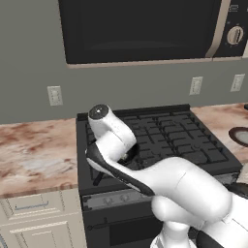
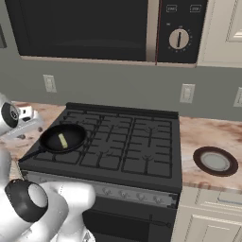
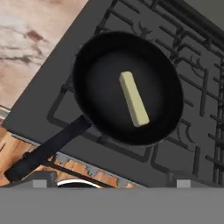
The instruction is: Pick up the butter stick and place it in the pan. Then turn on the burner for the pan.
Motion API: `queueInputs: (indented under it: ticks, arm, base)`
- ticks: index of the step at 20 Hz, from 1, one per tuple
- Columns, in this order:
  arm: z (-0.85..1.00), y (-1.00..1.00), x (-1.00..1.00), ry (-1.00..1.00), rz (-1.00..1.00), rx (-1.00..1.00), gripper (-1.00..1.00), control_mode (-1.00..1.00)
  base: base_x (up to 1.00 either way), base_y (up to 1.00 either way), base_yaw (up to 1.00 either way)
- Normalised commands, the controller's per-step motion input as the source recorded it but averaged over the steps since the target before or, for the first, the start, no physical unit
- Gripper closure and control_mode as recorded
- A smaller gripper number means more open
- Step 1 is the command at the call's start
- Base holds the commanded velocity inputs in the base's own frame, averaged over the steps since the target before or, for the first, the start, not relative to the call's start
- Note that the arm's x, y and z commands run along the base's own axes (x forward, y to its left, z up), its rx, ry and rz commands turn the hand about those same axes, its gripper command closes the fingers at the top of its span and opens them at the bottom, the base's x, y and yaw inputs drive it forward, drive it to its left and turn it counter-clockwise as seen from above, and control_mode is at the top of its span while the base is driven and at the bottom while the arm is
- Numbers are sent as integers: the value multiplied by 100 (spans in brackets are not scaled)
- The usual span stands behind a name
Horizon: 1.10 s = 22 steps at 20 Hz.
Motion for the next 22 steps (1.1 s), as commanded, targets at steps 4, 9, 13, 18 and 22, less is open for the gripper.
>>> queueInputs:
  ticks: [4,9,13,18,22]
  arm:
    - [7,28,-100,-19,-3,0,-100,-100]
    - [-2,19,-100,-19,-5,0,-100,-100]
    - [-17,2,-100,-20,-4,0,-100,-100]
    - [-30,0,-79,-20,-2,0,-100,-100]
    - [-46,-3,-16,-13,0,2,-100,-100]
  base:
    - [0,0,0]
    - [0,0,0]
    - [0,0,0]
    - [0,0,0]
    - [0,0,0]
